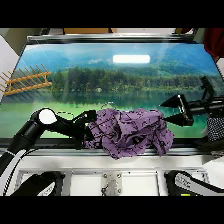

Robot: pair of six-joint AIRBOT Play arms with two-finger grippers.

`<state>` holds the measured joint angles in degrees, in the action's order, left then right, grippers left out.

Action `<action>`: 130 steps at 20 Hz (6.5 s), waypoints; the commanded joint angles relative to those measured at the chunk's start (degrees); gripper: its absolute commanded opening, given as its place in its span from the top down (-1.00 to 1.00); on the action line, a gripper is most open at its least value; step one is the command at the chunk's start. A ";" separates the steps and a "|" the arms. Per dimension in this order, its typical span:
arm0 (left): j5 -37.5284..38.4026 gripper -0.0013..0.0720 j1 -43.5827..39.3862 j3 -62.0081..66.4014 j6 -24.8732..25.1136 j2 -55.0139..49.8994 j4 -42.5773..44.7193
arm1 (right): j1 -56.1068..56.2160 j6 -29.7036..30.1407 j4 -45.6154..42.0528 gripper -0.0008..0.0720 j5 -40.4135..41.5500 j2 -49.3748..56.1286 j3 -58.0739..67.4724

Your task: Fold the clothes and pants, and hang the long-sleeved shirts on hangers.

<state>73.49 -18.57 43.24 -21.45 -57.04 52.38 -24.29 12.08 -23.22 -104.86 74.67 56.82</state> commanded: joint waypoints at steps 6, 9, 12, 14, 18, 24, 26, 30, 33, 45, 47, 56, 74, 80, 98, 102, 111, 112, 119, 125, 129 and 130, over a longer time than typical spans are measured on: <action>-0.20 0.92 0.02 -0.04 0.00 -0.04 0.04 | 6.27 6.19 3.52 -0.95 -0.59 7.72 -2.60; -0.20 0.92 0.02 -0.04 0.00 -0.04 0.04 | 8.85 6.19 4.00 -0.95 -0.55 9.29 -2.60; -0.20 0.92 0.02 -0.04 0.00 -0.04 0.04 | 10.51 6.16 4.00 -0.95 -0.02 10.14 -2.60; -0.17 0.92 0.02 -0.04 0.00 -0.04 0.04 | 10.95 6.16 3.98 -0.95 0.55 10.25 -2.60; -0.20 0.92 0.02 -0.04 0.00 -0.04 0.02 | 10.93 6.16 3.98 -0.95 1.40 10.25 -2.60; -0.22 0.92 0.02 -0.04 0.00 -0.04 0.02 | 10.95 6.14 3.96 -0.95 1.53 10.25 -2.60; -0.24 0.92 0.02 -0.04 0.00 -0.04 0.02 | 10.97 6.16 3.96 -0.95 1.60 10.25 -2.60; -0.22 0.92 0.02 -0.04 0.00 -0.04 0.02 | 12.15 6.14 3.50 -0.95 1.92 10.25 -2.60; -0.20 0.92 0.02 -0.04 0.00 -0.04 0.04 | 11.93 6.12 3.56 -0.95 1.99 10.25 -2.60; -0.17 0.92 0.02 -0.04 0.00 -0.04 0.07 | 12.00 6.12 3.58 -0.94 2.05 10.25 -2.60; -0.17 0.92 0.04 -0.04 0.00 -0.04 0.07 | 12.00 6.10 3.58 -0.93 2.89 10.25 -2.60; -0.17 0.92 0.02 -0.04 0.00 -0.04 0.07 | 12.00 5.73 3.76 0.90 2.43 10.25 -2.60; -1.09 -0.26 2.49 -0.04 -11.74 0.55 0.55 | 11.98 5.70 3.98 0.91 4.17 10.23 -2.62; -4.17 -0.26 13.86 -0.04 -17.64 9.51 0.52 | 12.00 5.05 4.02 0.91 4.57 10.23 -2.62; -19.34 -0.57 -2.47 -0.04 -67.76 17.16 15.98 | 12.00 -18.14 14.69 0.92 22.58 -14.14 -2.32; -36.79 -0.57 -12.85 -0.02 -83.32 8.44 21.40 | 12.00 -19.04 13.57 0.92 22.53 -14.88 -2.32; -37.03 -0.53 -13.29 5.38 -89.59 -2.14 21.94 | 12.00 -19.02 12.63 0.92 22.53 -14.84 -2.36; -36.15 -0.53 -13.31 6.62 -89.59 -3.48 22.18 | 12.00 -18.99 12.26 0.92 22.56 -14.84 -2.36; -31.19 -0.04 -16.50 11.15 -89.77 -10.56 24.50 | 12.00 -19.04 8.44 0.91 22.53 -14.84 -2.36; -29.05 0.64 -16.46 11.04 -91.52 -11.06 24.59 | 12.00 -22.67 8.48 0.91 22.56 -14.78 -2.36; -24.92 0.92 -13.07 11.02 -91.49 -8.55 26.14 | 11.91 -29.11 9.55 0.92 26.03 -15.47 -2.34; -23.50 0.92 -10.97 11.02 -91.47 -6.82 26.18 | 11.89 -29.49 9.92 0.92 26.51 -15.98 -2.34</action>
<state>46.37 -32.80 54.24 -112.95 -66.35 77.84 -12.32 -13.63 -14.11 -80.82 59.44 54.43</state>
